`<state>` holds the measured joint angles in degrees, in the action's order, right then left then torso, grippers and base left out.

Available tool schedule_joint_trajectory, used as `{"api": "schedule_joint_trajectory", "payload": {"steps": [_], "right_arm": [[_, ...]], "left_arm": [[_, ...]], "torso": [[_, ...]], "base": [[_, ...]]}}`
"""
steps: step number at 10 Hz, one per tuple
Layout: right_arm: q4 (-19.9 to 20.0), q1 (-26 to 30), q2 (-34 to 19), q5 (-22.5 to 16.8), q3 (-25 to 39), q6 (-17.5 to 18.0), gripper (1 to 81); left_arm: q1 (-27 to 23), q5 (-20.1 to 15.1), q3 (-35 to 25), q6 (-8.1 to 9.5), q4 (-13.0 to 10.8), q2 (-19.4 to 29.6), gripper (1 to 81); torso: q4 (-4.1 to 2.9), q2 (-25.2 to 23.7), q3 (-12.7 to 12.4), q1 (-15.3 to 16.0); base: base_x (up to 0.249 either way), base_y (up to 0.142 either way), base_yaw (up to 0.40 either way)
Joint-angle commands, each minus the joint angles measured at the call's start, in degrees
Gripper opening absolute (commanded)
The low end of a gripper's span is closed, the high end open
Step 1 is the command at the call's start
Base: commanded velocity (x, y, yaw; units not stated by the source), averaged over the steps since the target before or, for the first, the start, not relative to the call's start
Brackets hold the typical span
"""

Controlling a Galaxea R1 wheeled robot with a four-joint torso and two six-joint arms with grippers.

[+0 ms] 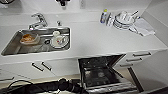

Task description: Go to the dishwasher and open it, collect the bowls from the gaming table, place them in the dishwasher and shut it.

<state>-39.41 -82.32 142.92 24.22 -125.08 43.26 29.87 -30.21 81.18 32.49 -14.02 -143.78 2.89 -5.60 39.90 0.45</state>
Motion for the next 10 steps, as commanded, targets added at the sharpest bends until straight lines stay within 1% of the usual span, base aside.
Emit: {"api": "schedule_joint_trajectory", "payload": {"steps": [1, 2, 3, 4, 5, 6, 7, 9, 10], "right_arm": [[-0.9, 4.2, -12.6, 0.1, 11.2, 6.7, 1.0], [-1.5, 6.3, -13.7, -1.9, 12.7, 8.7, 1.0], [-1.5, 9.1, -14.6, -5.0, 15.4, 9.0, 1.0], [-1.5, 11.9, -15.3, -9.0, 18.4, 9.0, 1.0], [-1.5, 14.9, -15.7, -13.0, 21.5, 9.0, 1.0], [-1.1, 17.3, -16.1, -15.8, 24.2, 9.1, 1.0], [-0.6, 19.7, -16.5, -18.2, 26.7, 9.1, 1.0], [-0.7, 24.6, -17.8, -21.9, 32.3, 10.6, 1.0], [-0.5, 27.0, -18.6, -23.8, 35.1, 11.0, 1.0]], "left_arm": [[13.5, 0.7, -12.9, -0.58, -13.8, 12.5, 81.1], [18.3, 3.8, -12.7, -0.58, -16.3, 13.7, 81.1], [22.9, 6.2, -11.9, -0.67, -19.3, 14.0, 81.1], [26.7, 7.5, -10.3, -0.58, -21.9, 13.9, 81.1], [30.8, 9.6, -7.7, -0.58, -23.9, 13.8, 81.1], [34.4, 12.6, -4.9, -0.58, -25.6, 13.7, 81.1], [37.6, 15.8, -1.6, -0.67, -26.8, 13.4, 81.1], [42.9, 20.3, 5.1, -0.67, -29.0, 11.9, 81.1], [44.8, 22.0, 9.0, -0.67, -29.1, 10.9, 81.1]], "torso": [[0.0, 0.0, 0.0, 0.0], [0.0, 0.0, 0.0, 0.0], [0.0, 0.0, 0.0, 0.0], [0.0, 0.0, 0.0, 0.0], [0.0, 0.0, 0.0, 0.0], [0.0, 0.0, 0.0, 0.0], [0.0, 0.0, 0.0, 0.0], [0.0, 0.0, 0.0, 0.0], [0.0, 0.0, 0.0, 0.0]], "base": [[0.0, 0.0, 0.0], [0.0, 0.0, 0.0], [0.0, 0.0, 0.0], [0.0, 0.0, 0.0], [0.0, 0.0, 0.0], [0.0, 0.0, 0.0], [0.0, 0.0, 0.0], [0.0, 0.0, 0.0], [0.0, 0.0, 0.0]]}}
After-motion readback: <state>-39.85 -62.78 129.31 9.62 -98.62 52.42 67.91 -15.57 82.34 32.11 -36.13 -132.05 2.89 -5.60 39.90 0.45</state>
